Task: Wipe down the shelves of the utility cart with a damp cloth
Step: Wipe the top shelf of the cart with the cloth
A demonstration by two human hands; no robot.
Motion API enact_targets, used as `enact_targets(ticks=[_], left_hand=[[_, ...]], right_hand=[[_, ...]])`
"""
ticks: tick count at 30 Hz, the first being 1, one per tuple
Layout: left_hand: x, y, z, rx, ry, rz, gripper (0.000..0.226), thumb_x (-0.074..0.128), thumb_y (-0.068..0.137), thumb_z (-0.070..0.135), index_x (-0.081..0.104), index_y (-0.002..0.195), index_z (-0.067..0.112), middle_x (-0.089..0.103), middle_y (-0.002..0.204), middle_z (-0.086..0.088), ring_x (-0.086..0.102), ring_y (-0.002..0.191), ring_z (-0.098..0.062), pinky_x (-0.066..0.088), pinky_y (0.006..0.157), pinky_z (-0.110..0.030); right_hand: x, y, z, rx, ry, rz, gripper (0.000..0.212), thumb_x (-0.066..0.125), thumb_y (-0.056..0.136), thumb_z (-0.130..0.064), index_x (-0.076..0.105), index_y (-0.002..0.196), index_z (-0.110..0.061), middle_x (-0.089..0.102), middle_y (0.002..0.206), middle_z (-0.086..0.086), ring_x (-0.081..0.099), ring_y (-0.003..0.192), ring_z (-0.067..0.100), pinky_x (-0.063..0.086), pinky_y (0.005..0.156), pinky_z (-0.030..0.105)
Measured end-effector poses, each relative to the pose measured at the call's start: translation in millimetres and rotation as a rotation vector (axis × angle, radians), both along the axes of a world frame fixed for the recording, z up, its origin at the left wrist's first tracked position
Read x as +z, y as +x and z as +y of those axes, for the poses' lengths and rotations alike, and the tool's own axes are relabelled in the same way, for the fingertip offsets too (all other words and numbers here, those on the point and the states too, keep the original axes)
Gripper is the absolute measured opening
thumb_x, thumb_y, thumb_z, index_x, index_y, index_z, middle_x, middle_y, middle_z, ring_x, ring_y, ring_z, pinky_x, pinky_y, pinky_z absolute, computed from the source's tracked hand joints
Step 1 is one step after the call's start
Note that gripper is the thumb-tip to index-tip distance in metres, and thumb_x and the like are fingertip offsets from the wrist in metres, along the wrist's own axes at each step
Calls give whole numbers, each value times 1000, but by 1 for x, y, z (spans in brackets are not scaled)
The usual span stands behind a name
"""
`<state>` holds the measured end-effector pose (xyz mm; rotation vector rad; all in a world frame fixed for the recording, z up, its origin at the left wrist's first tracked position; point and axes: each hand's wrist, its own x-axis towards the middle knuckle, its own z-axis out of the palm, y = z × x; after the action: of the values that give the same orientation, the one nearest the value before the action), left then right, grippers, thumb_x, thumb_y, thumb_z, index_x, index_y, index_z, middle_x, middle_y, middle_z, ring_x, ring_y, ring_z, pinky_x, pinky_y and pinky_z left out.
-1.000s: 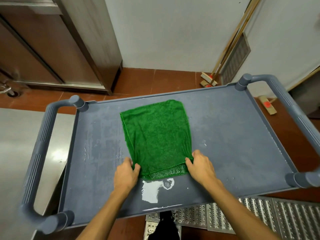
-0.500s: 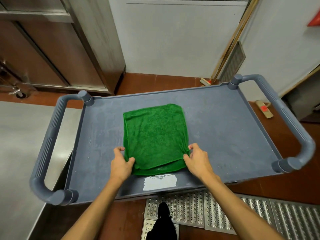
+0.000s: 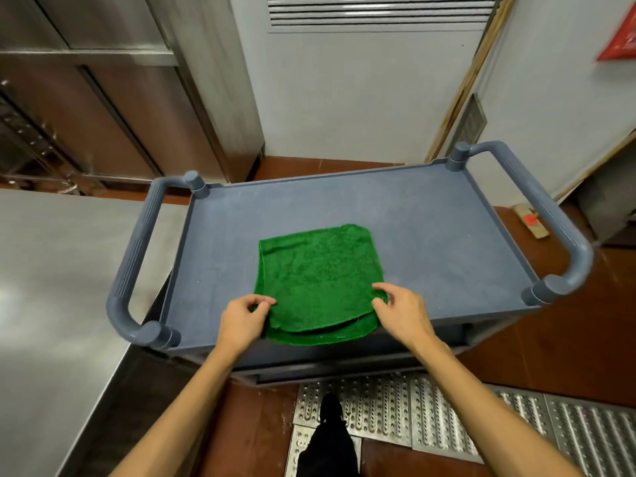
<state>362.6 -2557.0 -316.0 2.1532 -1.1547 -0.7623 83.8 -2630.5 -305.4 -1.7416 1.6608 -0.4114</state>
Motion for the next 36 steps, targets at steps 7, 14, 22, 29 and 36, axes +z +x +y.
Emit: enact_targets(ticks=[7, 14, 22, 29, 36], left_hand=[[18, -12, 33, 80, -82, 194, 27, 60, 94, 11, 78, 82, 28, 77, 96, 0, 67, 92, -13, 53, 81, -29], [44, -25, 47, 201, -135, 406, 19, 64, 92, 12, 81, 85, 18, 78, 93, -5, 70, 87, -17, 59, 81, -36], [80, -34, 44, 208, -182, 504, 17, 64, 91, 14, 80, 87, 16, 77, 84, -3, 68, 76, -15, 57, 66, -28], [103, -43, 39, 182, -144, 531, 19, 60, 94, 11, 77, 101, 7, 70, 86, -12, 63, 70, -18, 54, 50, -21], [124, -41, 45, 141, -91, 570, 21, 58, 95, 10, 76, 105, 5, 69, 85, -11, 62, 67, -16, 52, 48, -19]], right_hand=[[18, -18, 32, -74, 11, -31, 26, 59, 87, -23, 75, 107, -17, 62, 62, -5, 64, 78, 21, 49, 75, 30], [39, -32, 50, -126, 41, -144, 19, 56, 86, -21, 74, 81, -20, 68, 51, -3, 69, 56, 4, 56, 72, 25], [62, -41, 49, -188, 33, -276, 18, 58, 86, -18, 72, 75, -17, 70, 57, 4, 69, 50, 9, 59, 66, 29], [72, -48, 49, -238, 41, -317, 15, 61, 87, -20, 73, 79, -16, 70, 55, 2, 69, 51, 11, 56, 63, 24], [86, -53, 50, -269, 59, -409, 14, 64, 87, -20, 75, 83, -13, 70, 56, 5, 67, 50, 14, 56, 61, 27]])
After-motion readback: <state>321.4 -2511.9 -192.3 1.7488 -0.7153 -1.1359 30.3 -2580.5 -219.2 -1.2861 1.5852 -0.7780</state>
